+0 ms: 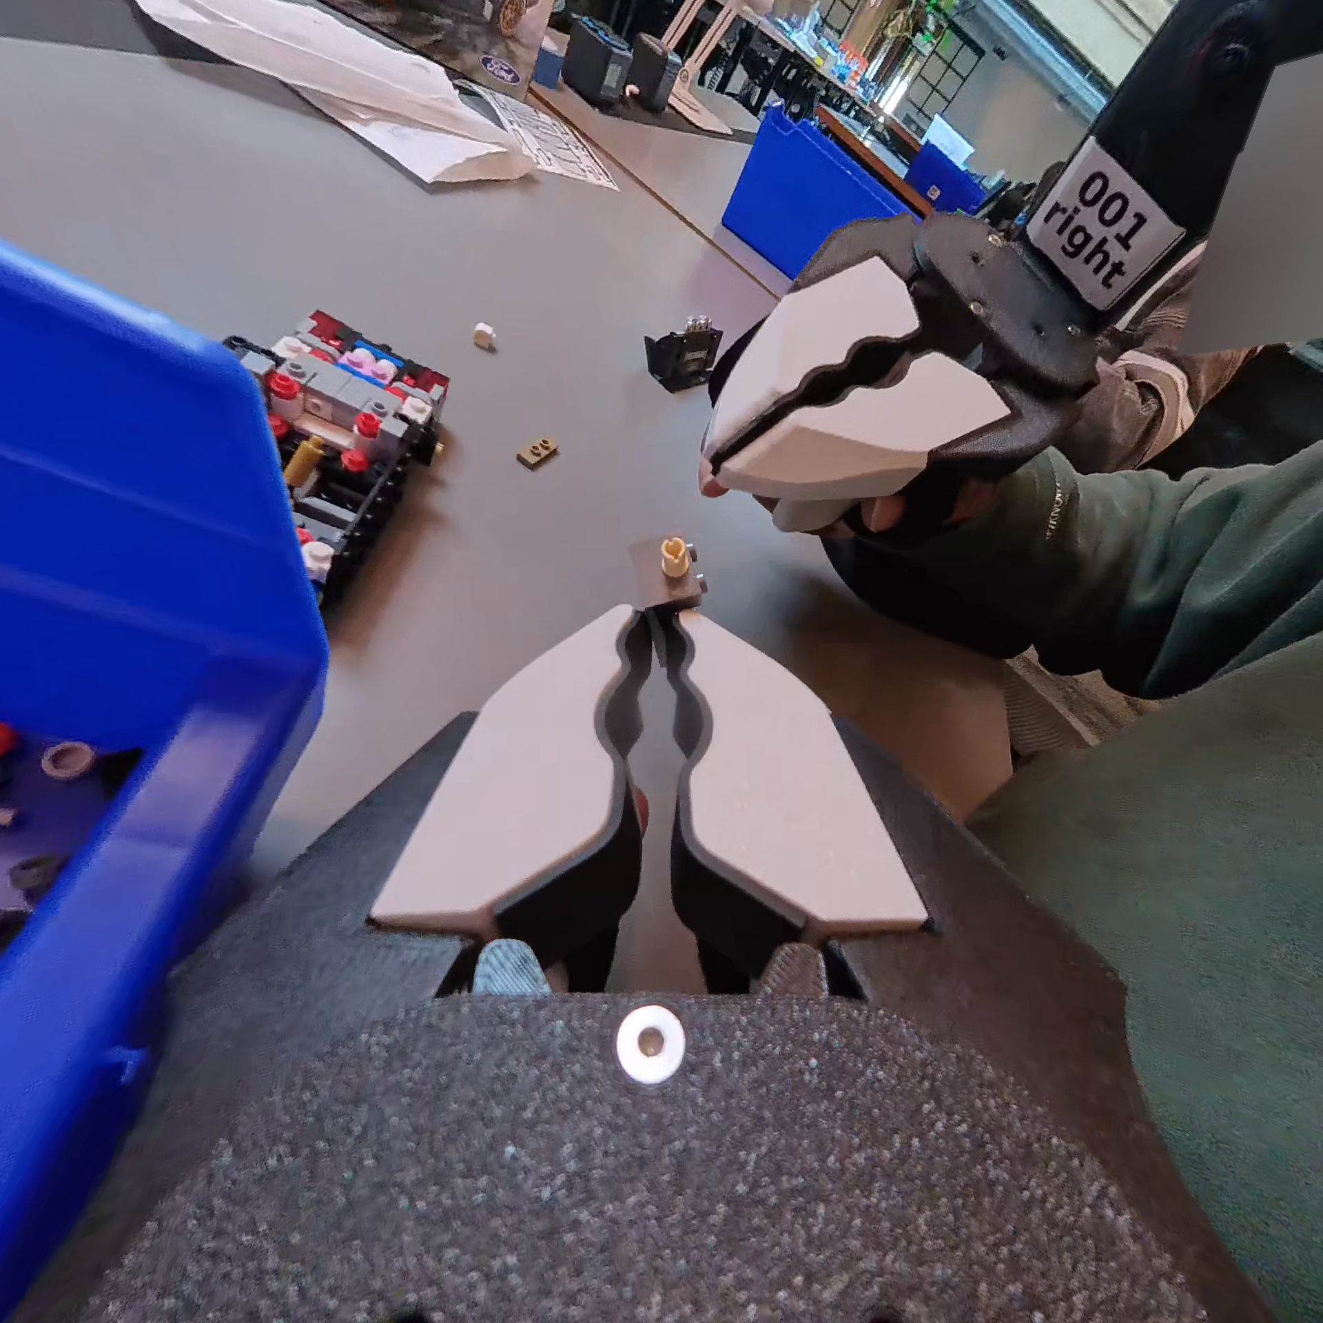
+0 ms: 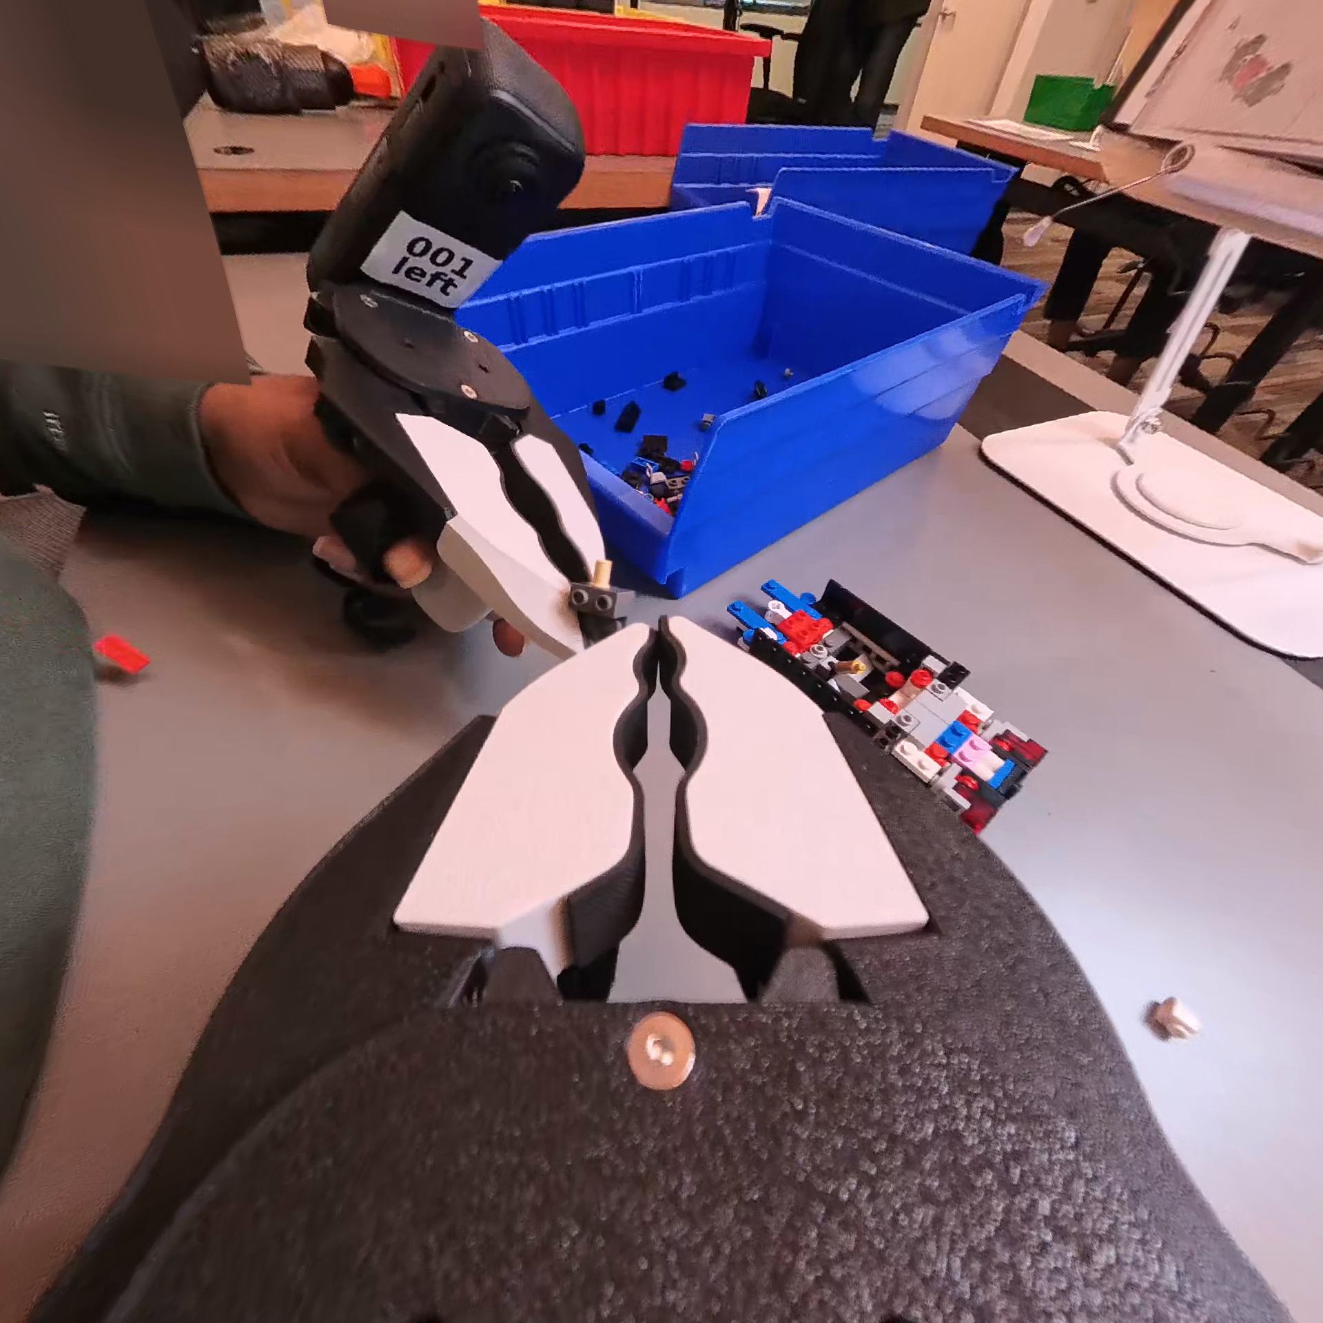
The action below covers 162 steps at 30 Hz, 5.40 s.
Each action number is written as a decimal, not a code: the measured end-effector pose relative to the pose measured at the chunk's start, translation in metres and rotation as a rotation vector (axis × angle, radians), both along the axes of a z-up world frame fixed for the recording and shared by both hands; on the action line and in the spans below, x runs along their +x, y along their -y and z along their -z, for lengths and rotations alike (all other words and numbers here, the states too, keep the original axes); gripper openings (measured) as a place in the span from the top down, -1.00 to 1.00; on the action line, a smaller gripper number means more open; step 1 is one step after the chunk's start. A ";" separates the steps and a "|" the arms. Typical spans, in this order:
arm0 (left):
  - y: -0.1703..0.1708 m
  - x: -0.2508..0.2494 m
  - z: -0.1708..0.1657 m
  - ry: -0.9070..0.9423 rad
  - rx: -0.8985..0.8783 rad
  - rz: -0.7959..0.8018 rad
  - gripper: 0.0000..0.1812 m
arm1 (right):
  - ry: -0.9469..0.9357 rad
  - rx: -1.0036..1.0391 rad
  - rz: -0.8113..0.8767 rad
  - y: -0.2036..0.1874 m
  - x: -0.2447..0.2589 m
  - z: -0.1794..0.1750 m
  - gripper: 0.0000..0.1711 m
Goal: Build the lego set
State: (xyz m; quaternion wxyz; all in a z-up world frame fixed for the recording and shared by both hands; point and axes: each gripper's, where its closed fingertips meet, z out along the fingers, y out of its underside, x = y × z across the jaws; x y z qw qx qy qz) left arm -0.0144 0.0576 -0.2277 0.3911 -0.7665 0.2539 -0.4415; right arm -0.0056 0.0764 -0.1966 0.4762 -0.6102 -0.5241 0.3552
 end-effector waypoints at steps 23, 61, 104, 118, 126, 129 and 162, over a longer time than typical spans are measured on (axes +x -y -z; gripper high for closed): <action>0.002 -0.018 -0.052 0.199 0.190 0.016 0.94 | -0.101 0.017 -0.136 0.025 -0.007 -0.012 0.71; -0.005 -0.055 -0.102 0.370 0.366 -0.124 0.93 | 0.123 -0.170 -0.085 0.019 -0.015 0.029 0.95; -0.054 -0.132 -0.021 -0.575 0.300 -0.401 0.32 | 0.264 -0.052 -0.253 0.070 -0.036 0.054 0.56; -0.005 -0.066 -0.004 -0.515 0.408 0.065 0.79 | 0.431 0.138 -0.238 0.092 -0.048 0.076 0.85; 0.027 -0.038 0.026 -0.497 0.342 0.298 0.55 | 0.428 0.148 -0.279 0.065 -0.013 0.069 0.75; 0.034 -0.037 0.046 -0.602 0.353 0.367 0.47 | 0.414 0.057 -0.292 0.073 -0.015 0.067 0.69; 0.040 -0.041 0.059 -0.679 0.321 0.406 0.88 | 0.458 0.026 -0.226 0.051 -0.020 0.085 0.57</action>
